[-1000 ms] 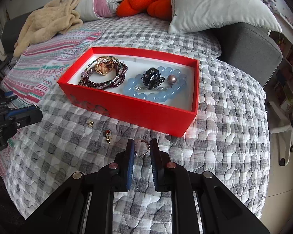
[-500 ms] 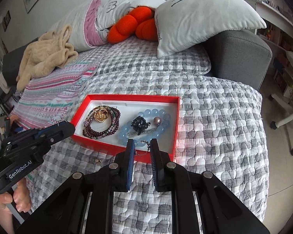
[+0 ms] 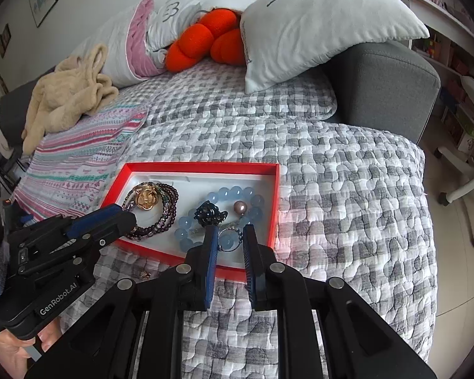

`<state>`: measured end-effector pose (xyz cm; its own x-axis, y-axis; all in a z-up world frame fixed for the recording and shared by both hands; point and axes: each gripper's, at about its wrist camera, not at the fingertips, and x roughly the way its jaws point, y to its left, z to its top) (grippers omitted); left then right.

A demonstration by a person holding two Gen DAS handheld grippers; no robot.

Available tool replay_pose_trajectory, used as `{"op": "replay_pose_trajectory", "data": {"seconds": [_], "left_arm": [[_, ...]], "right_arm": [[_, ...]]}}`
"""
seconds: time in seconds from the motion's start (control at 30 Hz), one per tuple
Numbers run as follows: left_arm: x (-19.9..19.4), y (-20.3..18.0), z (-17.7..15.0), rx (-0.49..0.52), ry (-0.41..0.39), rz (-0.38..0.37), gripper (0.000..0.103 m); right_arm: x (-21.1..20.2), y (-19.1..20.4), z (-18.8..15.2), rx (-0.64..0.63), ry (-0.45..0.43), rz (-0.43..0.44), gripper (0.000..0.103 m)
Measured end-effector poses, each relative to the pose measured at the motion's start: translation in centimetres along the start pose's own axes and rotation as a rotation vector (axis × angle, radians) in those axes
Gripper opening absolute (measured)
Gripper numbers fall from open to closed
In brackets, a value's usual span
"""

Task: Organize jewelry
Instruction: 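Carry the gold earring and silver ring into the red box and open both grippers, then withdraw both open grippers toward the two small stud earrings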

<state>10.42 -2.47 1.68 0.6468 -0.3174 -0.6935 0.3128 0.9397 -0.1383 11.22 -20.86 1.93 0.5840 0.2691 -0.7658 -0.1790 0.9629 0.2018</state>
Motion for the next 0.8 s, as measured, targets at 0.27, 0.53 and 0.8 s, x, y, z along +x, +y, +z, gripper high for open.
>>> {"op": "replay_pose_trajectory", "data": {"seconds": [0.27,0.53,0.8], "left_arm": [[-1.7,0.2,-0.4,0.011,-0.011,0.043,0.050],[-2.4,1.2,-1.1,-0.015,0.007,0.092,0.074],[-2.8,2.1,-2.4,-0.082,0.044,0.152,0.084]], "right_arm": [[0.0,-0.2,0.1,0.006,0.000,0.008,0.018],[0.3,0.1,0.0,0.014,0.007,0.020,0.045],[-1.8,0.5,-0.7,0.006,-0.021,-0.012,0.054]]}}
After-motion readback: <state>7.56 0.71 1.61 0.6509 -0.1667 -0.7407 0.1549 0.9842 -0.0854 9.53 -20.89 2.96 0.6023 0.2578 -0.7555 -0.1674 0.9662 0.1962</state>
